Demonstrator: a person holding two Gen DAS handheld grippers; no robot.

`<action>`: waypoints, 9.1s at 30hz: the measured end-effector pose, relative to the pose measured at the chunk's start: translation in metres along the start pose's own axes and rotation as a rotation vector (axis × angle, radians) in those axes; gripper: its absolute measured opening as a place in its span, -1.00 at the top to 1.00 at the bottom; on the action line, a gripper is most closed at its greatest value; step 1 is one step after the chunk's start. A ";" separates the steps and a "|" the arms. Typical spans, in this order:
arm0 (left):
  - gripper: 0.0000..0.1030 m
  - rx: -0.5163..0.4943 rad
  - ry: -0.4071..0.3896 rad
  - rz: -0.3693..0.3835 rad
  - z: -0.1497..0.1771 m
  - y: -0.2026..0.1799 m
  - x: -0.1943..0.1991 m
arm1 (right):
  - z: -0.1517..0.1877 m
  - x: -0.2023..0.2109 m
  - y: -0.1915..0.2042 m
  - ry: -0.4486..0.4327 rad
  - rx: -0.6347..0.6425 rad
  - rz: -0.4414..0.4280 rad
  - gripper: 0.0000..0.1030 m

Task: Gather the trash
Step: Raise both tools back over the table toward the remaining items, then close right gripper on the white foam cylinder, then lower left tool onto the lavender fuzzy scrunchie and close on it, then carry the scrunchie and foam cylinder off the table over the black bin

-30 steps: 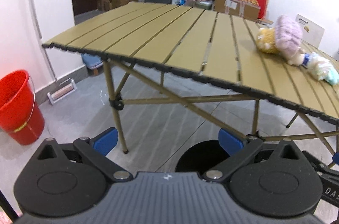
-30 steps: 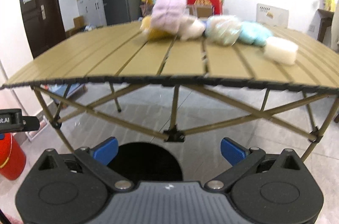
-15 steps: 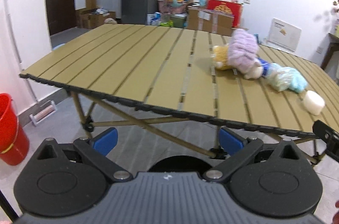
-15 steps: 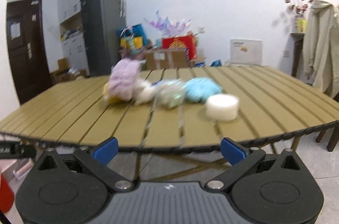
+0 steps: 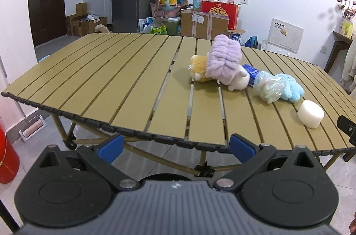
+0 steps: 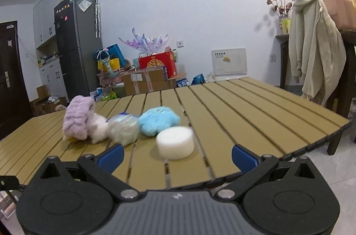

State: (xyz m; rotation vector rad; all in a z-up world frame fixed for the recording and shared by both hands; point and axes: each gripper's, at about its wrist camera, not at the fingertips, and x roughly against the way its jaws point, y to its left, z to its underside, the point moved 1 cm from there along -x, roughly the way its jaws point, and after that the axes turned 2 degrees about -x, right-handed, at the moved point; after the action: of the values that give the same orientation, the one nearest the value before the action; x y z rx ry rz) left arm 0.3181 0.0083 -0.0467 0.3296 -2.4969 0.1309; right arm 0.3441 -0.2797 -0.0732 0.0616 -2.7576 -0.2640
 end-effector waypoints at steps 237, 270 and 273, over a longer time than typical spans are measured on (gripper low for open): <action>0.38 -0.091 0.533 -0.012 0.191 0.099 -0.048 | 0.228 0.024 0.095 0.732 0.359 -0.148 -0.08; 0.38 -0.058 0.512 0.022 0.150 0.045 -0.081 | 0.225 0.003 0.063 0.737 0.258 -0.012 -0.08; 0.38 -0.055 0.517 0.030 0.148 0.037 -0.085 | 0.223 0.000 0.057 0.729 0.239 0.004 -0.08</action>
State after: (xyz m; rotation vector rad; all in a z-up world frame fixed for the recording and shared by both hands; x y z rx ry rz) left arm 0.2915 0.0365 -0.2174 0.2027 -1.9901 0.1389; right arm 0.2619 -0.1846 -0.2661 0.1757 -2.0476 0.0844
